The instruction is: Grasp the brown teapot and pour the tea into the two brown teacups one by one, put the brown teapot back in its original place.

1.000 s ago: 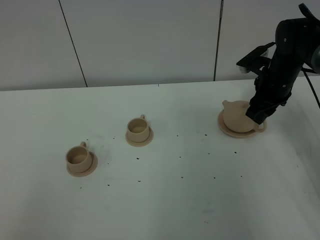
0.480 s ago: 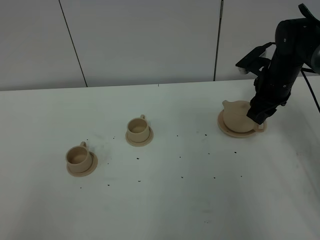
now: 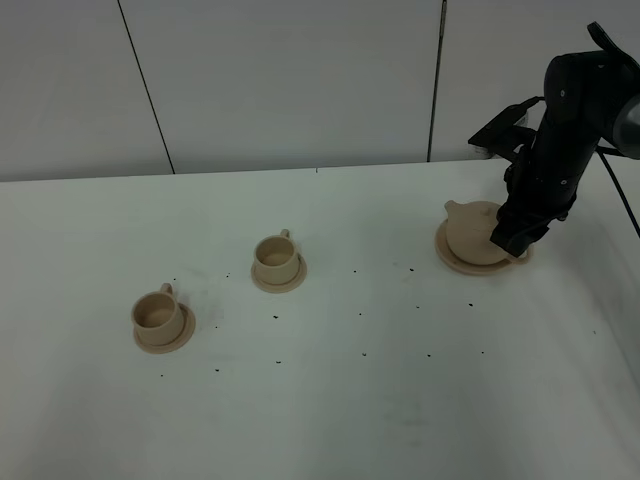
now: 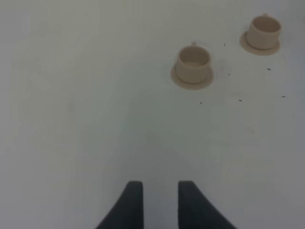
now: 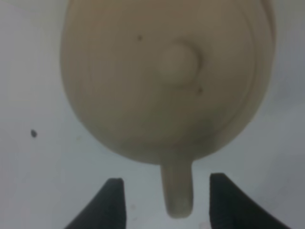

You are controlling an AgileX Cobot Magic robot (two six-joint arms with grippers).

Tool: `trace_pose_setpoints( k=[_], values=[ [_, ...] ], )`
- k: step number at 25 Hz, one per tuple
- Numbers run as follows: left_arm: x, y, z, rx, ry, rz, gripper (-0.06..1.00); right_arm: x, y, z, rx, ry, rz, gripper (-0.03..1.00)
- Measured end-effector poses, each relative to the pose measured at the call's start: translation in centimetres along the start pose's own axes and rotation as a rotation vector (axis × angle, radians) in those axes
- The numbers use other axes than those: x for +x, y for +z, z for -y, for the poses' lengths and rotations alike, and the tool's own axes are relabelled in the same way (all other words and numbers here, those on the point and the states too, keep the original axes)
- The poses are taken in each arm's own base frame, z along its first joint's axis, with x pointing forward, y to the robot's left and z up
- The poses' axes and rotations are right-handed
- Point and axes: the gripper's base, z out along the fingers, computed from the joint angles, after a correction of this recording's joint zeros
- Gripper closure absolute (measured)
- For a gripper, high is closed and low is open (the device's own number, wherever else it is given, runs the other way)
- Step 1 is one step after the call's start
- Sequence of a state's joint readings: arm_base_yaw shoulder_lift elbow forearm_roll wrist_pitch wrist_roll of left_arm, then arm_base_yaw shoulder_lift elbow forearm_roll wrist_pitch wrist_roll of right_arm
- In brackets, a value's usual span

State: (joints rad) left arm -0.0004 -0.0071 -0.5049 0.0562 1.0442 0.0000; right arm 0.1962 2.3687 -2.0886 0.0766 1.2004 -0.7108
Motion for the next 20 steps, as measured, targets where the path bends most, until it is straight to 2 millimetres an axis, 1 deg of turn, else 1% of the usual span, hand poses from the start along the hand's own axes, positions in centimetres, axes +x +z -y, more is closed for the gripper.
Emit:
trace_pose_setpoints(
  k=[13,20],
  values=[
    [0.0,0.0,0.0,0.0,0.0,0.0,0.7,-0.2,0.2,0.4,0.041,-0.007,0.02,0.58],
    [0.0,0.0,0.0,0.0,0.0,0.0,0.7,0.3,2.2,0.3,0.01,-0.011,-0.042,0.61]
  ],
)
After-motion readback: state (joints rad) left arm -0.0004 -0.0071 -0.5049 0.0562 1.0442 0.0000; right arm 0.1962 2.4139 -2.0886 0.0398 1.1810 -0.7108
